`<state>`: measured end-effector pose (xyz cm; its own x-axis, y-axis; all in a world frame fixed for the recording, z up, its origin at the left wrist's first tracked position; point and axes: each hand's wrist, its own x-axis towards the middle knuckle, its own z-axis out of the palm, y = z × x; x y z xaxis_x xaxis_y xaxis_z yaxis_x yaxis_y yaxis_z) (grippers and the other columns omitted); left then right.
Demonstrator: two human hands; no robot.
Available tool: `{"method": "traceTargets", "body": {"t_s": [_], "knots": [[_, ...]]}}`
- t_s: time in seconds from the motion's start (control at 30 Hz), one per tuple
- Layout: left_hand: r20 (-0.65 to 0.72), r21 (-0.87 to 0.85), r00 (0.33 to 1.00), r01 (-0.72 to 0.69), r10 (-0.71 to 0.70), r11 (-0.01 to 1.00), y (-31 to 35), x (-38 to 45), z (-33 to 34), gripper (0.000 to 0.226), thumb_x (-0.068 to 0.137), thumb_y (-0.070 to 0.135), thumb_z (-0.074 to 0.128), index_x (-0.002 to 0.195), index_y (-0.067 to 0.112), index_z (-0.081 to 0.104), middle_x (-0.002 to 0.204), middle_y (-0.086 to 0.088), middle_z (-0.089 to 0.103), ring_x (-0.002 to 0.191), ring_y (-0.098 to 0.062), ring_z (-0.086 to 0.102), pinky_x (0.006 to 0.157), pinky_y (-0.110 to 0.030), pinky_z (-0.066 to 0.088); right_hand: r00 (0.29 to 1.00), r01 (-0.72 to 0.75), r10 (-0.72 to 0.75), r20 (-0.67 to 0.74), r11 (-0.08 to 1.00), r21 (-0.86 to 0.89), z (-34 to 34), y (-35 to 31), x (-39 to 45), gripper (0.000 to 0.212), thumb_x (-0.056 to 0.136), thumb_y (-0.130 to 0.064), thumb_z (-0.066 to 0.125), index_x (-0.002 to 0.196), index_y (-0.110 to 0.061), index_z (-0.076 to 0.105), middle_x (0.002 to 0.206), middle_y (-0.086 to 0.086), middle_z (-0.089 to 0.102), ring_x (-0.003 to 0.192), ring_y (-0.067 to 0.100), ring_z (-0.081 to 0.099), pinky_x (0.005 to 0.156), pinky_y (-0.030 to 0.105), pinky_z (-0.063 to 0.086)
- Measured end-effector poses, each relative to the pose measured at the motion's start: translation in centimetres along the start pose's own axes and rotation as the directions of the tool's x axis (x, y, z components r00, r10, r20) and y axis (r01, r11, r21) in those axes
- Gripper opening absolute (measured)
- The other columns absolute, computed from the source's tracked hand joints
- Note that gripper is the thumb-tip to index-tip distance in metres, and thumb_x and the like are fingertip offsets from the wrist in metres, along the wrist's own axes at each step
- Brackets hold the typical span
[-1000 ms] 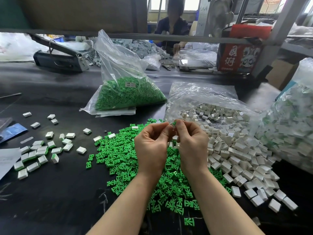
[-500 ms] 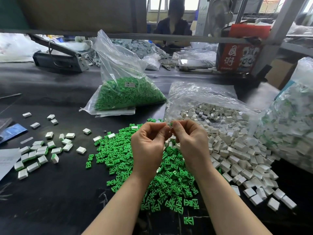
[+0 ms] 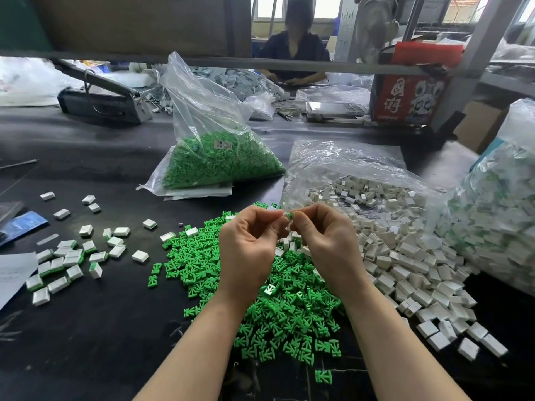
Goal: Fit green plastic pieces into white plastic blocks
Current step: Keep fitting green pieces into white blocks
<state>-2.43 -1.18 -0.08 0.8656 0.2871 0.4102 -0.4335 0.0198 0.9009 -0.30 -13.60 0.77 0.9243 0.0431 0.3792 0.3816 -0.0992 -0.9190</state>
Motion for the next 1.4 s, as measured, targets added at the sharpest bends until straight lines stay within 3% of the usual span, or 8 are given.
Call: {"method": "traceTargets", "body": {"t_s": [0.23,0.4,0.53,0.67,0.77,0.97,1.2,1.4], "knots": [[0.109,-0.068,0.992,0.073,-0.065,0.995,-0.3,0.4,-0.4,0.012,0.085,0.0,0.072,0.093,0.006,0.067,0.074,0.0,0.07,0.068,-0.011,0.066,0.067,-0.022,0.055,0.994,0.095,-0.085,0.075,0.985,-0.142,0.0,0.6,-0.2,0.021,0.099,-0.013,0.053,0.079,-0.009,0.055,0.066,0.004,0.059,0.063,0.022,0.056,0.059,0.04,0.045],[0.242,0.018,0.948,0.21,-0.208,0.977,-0.7,0.5,-0.3,0.015,0.098,0.02,0.058,0.09,0.007,0.06,0.07,-0.005,0.059,0.06,-0.011,0.051,0.056,-0.023,0.044,0.997,0.066,-0.062,0.054,0.995,-0.071,0.0,0.6,-0.2,0.026,0.094,-0.025,0.048,0.073,-0.009,0.051,0.061,-0.002,0.05,0.06,0.014,0.047,0.058,0.038,0.04],[0.327,0.153,0.931,0.116,-0.161,0.981,-0.5,0.0,0.0,0.029,0.099,0.033,0.042,0.076,0.022,0.054,0.067,0.005,0.048,0.065,-0.016,0.041,0.065,-0.046,0.038,0.996,0.036,-0.03,0.087,0.997,-0.07,0.4,0.7,-0.1,0.029,0.091,-0.025,0.046,0.072,-0.004,0.048,0.06,0.002,0.048,0.059,0.017,0.044,0.06,0.047,0.039],[0.351,0.209,0.925,0.074,-0.146,0.975,-0.1,-0.1,-0.1,0.037,0.098,0.034,0.04,0.09,0.002,0.056,0.086,-0.027,0.056,0.081,-0.04,0.054,0.083,-0.063,0.044,0.979,-0.082,0.071,0.19,0.995,0.05,0.0,0.8,0.1,0.024,0.092,-0.021,0.048,0.068,-0.017,0.047,0.059,-0.009,0.043,0.058,0.008,0.039,0.054,0.027,0.035],[0.369,0.251,0.92,0.035,-0.129,0.967,0.3,0.2,-0.5,0.04,0.098,0.036,0.04,0.094,0.0,0.057,0.087,-0.023,0.058,0.082,-0.037,0.055,0.083,-0.062,0.044,0.963,-0.147,0.114,0.244,0.981,0.126,-0.1,0.8,0.2,0.028,0.1,-0.006,0.046,0.074,-0.015,0.048,0.058,-0.013,0.043,0.055,0.002,0.04,0.052,0.014,0.035],[0.452,0.402,0.883,-0.072,-0.129,0.913,0.2,0.5,-1.3,0.032,0.097,0.037,0.039,0.096,0.013,0.06,0.085,-0.006,0.064,0.081,-0.026,0.059,0.078,-0.051,0.047,0.953,-0.054,0.082,0.293,0.993,-0.101,-0.7,0.6,0.1,0.026,0.1,-0.008,0.05,0.074,-0.007,0.047,0.061,-0.006,0.039,0.059,0.013,0.035,0.056,0.035,0.03],[0.309,0.254,0.941,0.054,-0.134,0.966,0.4,-0.3,0.1,0.04,0.098,0.034,0.038,0.096,-0.003,0.053,0.087,-0.021,0.058,0.082,-0.034,0.056,0.084,-0.063,0.043,0.973,-0.186,0.158,0.17,0.968,0.165,0.8,0.2,-0.1,0.031,0.1,-0.01,0.049,0.071,-0.02,0.055,0.065,-0.007,0.049,0.069,0.015,0.046,0.069,0.038,0.04],[0.261,0.253,0.958,0.048,-0.117,0.966,0.4,-0.2,0.5,0.041,0.098,0.037,0.037,0.098,-0.001,0.053,0.094,-0.025,0.061,0.092,-0.04,0.059,0.086,-0.06,0.045,0.989,-0.14,0.129,0.076,0.976,0.166,2.0,-0.2,-0.3,0.031,0.09,-0.027,0.048,0.082,0.003,0.05,0.078,0.013,0.051,0.078,0.027,0.048,0.079,0.062,0.043]]}}
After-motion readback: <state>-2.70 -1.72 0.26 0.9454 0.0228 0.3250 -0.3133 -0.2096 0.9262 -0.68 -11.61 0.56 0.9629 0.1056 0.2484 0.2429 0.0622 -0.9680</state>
